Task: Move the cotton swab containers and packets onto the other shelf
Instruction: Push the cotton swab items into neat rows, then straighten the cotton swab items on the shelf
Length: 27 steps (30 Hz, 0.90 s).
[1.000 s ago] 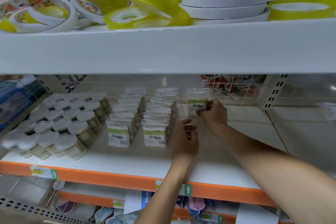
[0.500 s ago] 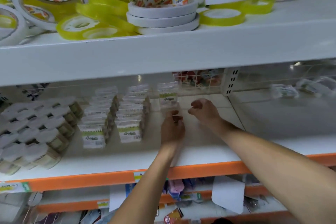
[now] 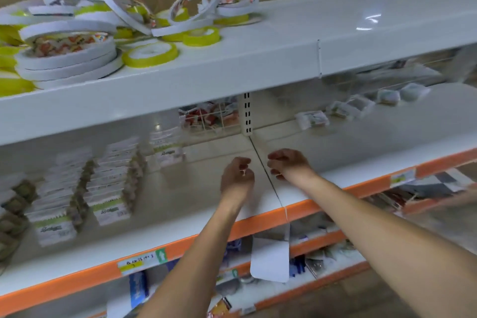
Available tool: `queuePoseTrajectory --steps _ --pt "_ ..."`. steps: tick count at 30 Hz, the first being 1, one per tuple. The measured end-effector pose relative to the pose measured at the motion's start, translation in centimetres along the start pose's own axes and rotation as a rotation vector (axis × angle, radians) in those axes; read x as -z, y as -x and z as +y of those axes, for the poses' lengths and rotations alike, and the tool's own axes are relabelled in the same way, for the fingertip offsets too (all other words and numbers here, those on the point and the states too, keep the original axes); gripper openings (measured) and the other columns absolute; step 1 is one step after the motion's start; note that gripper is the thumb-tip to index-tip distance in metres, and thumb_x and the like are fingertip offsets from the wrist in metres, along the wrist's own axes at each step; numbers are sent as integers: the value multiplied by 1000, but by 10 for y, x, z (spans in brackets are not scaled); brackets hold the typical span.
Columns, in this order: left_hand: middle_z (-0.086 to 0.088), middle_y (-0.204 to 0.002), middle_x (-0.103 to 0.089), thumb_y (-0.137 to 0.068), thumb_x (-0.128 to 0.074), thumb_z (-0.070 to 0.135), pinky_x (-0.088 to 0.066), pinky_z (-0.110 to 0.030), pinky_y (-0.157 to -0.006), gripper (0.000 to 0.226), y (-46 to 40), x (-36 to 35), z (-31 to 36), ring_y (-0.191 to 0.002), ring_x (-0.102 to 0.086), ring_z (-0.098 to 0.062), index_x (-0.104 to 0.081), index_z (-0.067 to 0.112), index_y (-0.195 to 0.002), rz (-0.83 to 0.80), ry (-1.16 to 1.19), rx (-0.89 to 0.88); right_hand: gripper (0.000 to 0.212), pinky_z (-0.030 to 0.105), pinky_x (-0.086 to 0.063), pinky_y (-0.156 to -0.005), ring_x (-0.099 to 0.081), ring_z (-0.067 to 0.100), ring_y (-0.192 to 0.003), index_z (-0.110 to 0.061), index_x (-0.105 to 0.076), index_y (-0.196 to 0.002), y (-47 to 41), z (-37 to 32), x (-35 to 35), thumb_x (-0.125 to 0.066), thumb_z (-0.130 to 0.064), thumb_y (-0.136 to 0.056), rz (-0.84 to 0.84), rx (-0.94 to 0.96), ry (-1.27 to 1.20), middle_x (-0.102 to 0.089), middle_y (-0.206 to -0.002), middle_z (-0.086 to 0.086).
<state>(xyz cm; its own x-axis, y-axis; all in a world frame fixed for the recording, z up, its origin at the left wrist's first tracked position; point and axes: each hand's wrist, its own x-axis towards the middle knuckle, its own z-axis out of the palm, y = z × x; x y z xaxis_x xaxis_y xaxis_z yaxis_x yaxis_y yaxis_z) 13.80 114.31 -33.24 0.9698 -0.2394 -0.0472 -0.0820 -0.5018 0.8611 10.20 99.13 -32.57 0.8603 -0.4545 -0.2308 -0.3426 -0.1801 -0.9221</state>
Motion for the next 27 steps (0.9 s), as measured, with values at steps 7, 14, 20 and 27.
queuePoseTrajectory --steps 7,14,20,27 --pt "-7 -117 -69 -88 -52 5 -45 -22 -83 33 24 -92 59 -107 -63 -22 -66 10 -117 -73 14 -59 17 26 -49 -61 -65 18 -72 -13 -68 -106 18 26 107 -68 -9 -90 63 -48 -142 -68 -88 6" --pt "-6 -119 -69 -89 -54 10 -41 -19 -82 34 40 -175 103 -109 -63 -21 -65 12 -121 -101 24 -67 20 28 -54 -70 -68 16 -80 -16 -67 -111 18 59 204 -66 -16 -92 61 -58 -136 -72 -100 6" --pt "-11 -119 -68 -90 -54 6 -44 -25 -93 33 45 -228 131 -111 -62 -25 -64 5 -121 -132 29 -54 18 28 -59 -74 -72 13 -85 -20 -66 -110 14 83 265 -69 -25 -92 75 -52 -107 -72 -100 -1" --pt "-2 -108 -65 -91 -53 9 -42 -22 -85 30 29 -256 149 -102 -60 -20 -63 12 -119 -157 50 34 22 30 -60 -76 -73 14 -84 -20 -68 -110 -4 94 287 -69 -22 -88 108 -89 -163 -73 -98 1"
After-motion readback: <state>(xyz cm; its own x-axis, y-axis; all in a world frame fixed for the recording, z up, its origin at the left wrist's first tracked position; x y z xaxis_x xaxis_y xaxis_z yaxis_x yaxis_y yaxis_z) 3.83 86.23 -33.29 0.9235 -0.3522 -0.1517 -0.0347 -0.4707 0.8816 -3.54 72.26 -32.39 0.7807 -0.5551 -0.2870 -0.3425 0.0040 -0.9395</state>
